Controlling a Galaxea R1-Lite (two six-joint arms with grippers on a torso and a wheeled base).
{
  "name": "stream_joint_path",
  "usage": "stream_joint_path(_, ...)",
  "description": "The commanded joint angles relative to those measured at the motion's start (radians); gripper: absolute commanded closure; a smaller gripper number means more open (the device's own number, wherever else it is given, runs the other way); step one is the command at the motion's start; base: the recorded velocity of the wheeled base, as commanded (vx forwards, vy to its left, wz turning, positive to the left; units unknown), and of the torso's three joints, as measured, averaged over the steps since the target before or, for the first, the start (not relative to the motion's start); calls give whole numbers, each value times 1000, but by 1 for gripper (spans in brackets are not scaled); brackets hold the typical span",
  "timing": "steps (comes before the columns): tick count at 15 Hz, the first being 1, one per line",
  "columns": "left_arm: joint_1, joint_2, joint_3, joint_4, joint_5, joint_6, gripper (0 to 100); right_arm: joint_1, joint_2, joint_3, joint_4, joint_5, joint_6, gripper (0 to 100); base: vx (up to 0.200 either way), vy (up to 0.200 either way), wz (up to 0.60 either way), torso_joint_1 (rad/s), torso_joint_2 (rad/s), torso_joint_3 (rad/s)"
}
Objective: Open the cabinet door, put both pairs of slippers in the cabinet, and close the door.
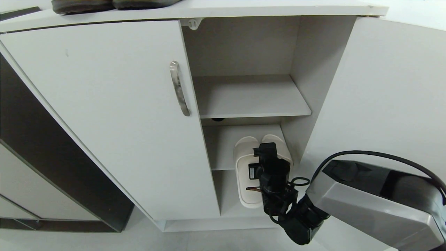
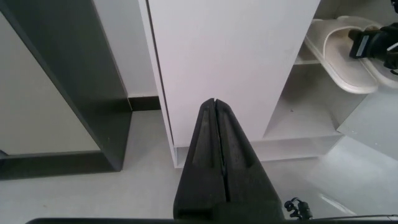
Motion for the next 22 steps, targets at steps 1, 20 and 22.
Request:
stream_joint_path(1, 1, 1, 0, 0, 0, 0, 100, -20, 17, -60, 33, 0, -1, 100, 0, 0, 0, 0, 0, 0)
stream_joint_path(20, 0, 1, 0, 0, 0, 0, 100, -94, 152, -505, 329, 86, -7, 100, 0, 0, 0, 0, 0, 0)
stream_joint_path(22, 1, 1, 0, 0, 0, -2, 100, -95, 155, -531, 346, 87, -7, 100, 0, 0, 0, 0, 0, 0)
